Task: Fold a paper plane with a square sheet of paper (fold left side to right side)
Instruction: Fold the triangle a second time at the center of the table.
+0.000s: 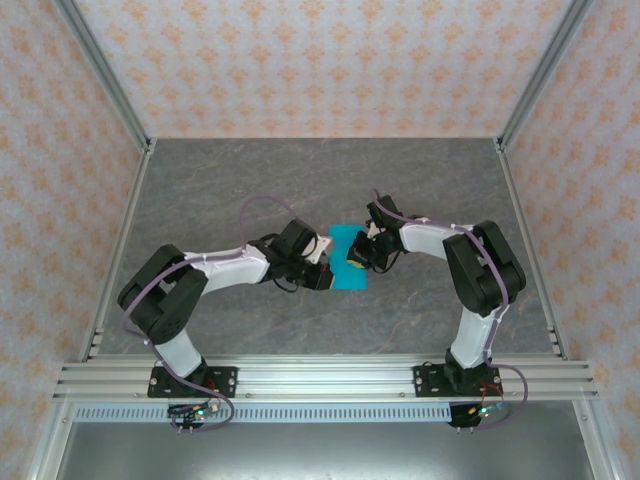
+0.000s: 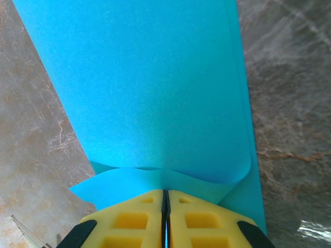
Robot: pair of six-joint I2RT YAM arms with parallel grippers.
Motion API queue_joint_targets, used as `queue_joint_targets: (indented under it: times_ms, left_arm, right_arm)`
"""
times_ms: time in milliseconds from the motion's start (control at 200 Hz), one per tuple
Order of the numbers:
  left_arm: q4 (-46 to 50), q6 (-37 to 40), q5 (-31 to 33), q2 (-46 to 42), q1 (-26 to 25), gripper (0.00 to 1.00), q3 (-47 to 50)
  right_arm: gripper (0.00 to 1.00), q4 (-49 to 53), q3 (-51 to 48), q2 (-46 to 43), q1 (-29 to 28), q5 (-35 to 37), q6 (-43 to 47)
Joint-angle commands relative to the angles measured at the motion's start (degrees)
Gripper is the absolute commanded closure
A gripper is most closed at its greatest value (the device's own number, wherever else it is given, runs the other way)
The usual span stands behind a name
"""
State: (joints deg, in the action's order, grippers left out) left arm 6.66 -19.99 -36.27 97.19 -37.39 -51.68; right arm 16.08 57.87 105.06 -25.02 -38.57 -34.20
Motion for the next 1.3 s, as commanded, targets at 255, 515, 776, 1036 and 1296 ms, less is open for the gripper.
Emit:
queue_joint_targets:
  times_ms: [255,515,776,1036,1296]
  left_arm:
    - [-1.11,-1.08,0.37,7.08,0.47,0.96,-4.62]
    - [1.51,-0.57,3.84,8.68,0.47,0.97,-3.93]
    - [3.05,-0.14,5.03,9.07,0.47,0.99,-3.46]
    - [3.7,0.2,5.79,9.49,0.38,1.0,-3.51]
    - [4.07,0.22,6.55,9.42,0.38,1.0,-3.63]
  right_arm:
    - [0.88,4.14,-0.12,1.56,-0.32,2.96,1.15]
    - [0.88,2.48,-0.21,-1.32,-0.34,2.1,2.37]
    - [0.89,2.68,-2.89,-8.92,-0.97,1.76,4.49]
    - [0.89,-0.93,-5.48,-9.44,-4.57,1.14,1.85]
    - [0.89,-2.05,-3.38,-6.68,-6.26,0.47,1.39]
